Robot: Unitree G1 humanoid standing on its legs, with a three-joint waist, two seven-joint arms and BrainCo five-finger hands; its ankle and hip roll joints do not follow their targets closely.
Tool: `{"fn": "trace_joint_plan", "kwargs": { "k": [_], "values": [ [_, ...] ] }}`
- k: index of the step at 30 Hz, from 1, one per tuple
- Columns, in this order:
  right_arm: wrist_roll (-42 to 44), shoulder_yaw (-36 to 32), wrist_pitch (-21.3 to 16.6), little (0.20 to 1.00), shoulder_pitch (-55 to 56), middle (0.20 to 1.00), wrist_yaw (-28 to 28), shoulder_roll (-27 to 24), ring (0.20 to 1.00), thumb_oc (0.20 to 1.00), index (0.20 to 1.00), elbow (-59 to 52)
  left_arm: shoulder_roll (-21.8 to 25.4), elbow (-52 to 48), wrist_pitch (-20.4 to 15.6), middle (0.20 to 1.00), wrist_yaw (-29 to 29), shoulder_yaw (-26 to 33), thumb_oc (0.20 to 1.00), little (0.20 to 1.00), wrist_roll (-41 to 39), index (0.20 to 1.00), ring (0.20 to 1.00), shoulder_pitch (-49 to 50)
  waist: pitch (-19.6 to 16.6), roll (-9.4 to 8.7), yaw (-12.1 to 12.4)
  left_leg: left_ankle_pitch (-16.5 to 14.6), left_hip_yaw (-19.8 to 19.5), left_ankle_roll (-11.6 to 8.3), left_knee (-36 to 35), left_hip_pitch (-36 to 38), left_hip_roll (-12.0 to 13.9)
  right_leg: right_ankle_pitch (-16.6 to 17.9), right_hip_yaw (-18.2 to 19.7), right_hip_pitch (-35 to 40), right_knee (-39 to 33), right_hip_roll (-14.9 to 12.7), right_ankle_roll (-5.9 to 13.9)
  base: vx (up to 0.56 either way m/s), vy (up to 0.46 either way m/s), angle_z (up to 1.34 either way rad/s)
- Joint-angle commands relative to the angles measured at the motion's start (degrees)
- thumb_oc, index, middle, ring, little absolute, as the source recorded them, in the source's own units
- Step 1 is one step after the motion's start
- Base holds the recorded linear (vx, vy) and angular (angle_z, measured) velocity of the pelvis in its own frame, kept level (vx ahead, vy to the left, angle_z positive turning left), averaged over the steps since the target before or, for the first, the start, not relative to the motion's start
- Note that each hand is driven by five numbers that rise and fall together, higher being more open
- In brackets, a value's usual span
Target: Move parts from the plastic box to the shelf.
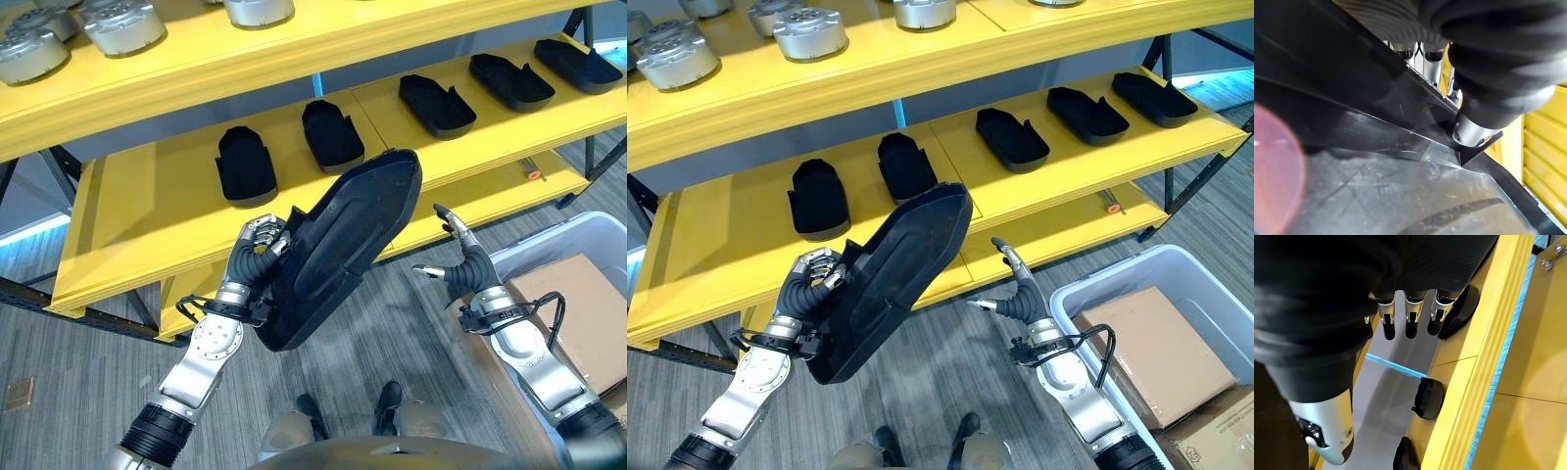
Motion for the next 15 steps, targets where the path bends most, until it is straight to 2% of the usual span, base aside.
{"fn": "trace_joint_plan", "kwargs": {
  "k": [1,4,5,6,8,10,12,14,15],
  "values": [
    [-0.3,-1.8,-5.3,1.000,-1.0,1.000,-1.0,-0.4,1.000,1.000,1.000,-2.1,0.6,-3.4,-5.1,0.200,4.8,4.7,0.200,0.200,-1.4,0.200,0.200,0.4,-0.6,-2.89,-0.6,1.6,-3.0,-3.55,1.3,0.2,6.5,-0.2,7.0,5.1,-5.4,2.2,5.30,0.04,0.233,-0.10],
    [0.0,-1.6,-6.3,1.000,-0.8,1.000,-1.4,-1.5,1.000,1.000,1.000,-2.1,0.3,-2.4,-6.2,0.200,6.3,5.4,0.200,0.200,-2.1,0.200,0.200,1.1,-0.7,-3.48,-1.0,7.8,-3.4,-5.17,0.4,-0.6,11.9,-1.7,6.5,4.4,-3.2,-0.5,4.60,0.01,0.322,0.04],
    [0.1,-1.6,-6.8,1.000,-0.3,1.000,-1.6,-2.1,1.000,1.000,1.000,-2.3,0.1,-1.6,-6.9,0.200,7.2,5.4,0.200,0.200,-2.5,0.200,0.200,0.9,-0.4,-3.29,-1.6,10.0,-1.5,-5.75,0.2,-1.0,14.2,-2.1,5.5,4.0,-1.9,-2.2,4.42,-0.01,0.477,0.23],
    [0.2,-1.7,-7.3,1.000,0.0,1.000,-1.6,-2.6,1.000,1.000,1.000,-2.3,-0.2,-1.0,-7.3,0.200,7.8,5.1,0.200,0.200,-2.5,0.200,0.200,0.5,-0.3,-3.01,-2.2,10.6,-0.3,-6.39,-0.2,-0.5,14.9,-2.9,4.9,3.7,-0.5,-3.3,4.57,-0.02,0.460,0.37],
    [-0.4,-1.6,-7.9,1.000,0.1,1.000,-1.4,-3.0,1.000,1.000,1.000,-2.5,-0.6,-0.5,-6.9,0.200,9.6,4.7,0.200,0.200,-2.1,0.200,0.200,-0.2,0.0,-1.98,-2.7,10.8,0.9,-6.88,-1.9,0.5,14.9,-4.0,4.2,2.8,2.7,-4.4,4.64,0.03,0.487,0.59],
    [0.0,-1.0,-9.0,1.000,-0.2,1.000,-0.6,-2.9,1.000,1.000,1.000,-2.4,-0.9,-0.1,-6.2,0.200,11.7,4.6,0.200,0.200,-1.1,0.200,0.200,-0.6,0.7,-0.97,-2.3,10.4,-1.4,-6.67,-1.7,0.2,13.8,-5.2,4.9,2.8,5.5,-4.5,4.60,0.11,0.566,0.59],
    [-0.2,-0.9,-9.5,1.000,-0.5,1.000,0.0,-2.6,1.000,1.000,1.000,-2.1,-1.1,0.1,-5.5,0.200,12.6,4.8,0.200,0.200,-1.3,0.200,0.200,-0.8,0.9,-0.53,-2.1,9.3,-1.8,-6.24,-0.8,0.2,12.7,-5.1,4.7,3.5,5.5,-4.8,4.82,0.08,0.404,0.37],
    [0.6,-0.8,-10.1,1.000,-1.0,1.000,0.8,-1.8,1.000,1.000,1.000,-2.5,-1.6,0.3,-4.8,0.200,13.1,5.1,0.200,0.200,-0.3,0.200,0.200,-1.1,1.0,-0.19,-1.4,5.0,-2.3,-4.97,0.7,0.1,10.0,-4.0,4.8,4.4,4.7,-5.6,6.08,0.08,0.395,0.45],
    [0.8,-0.8,-10.2,1.000,-1.1,1.000,1.1,-1.6,1.000,1.000,1.000,-2.6,-1.7,0.4,-4.7,0.200,13.1,5.1,0.200,0.200,-0.1,0.200,0.200,-1.1,0.9,-0.18,-1.2,3.9,-2.4,-4.69,0.8,0.2,9.3,-3.6,4.9,4.5,4.5,-5.9,6.46,0.08,0.372,0.24]
  ]
}}
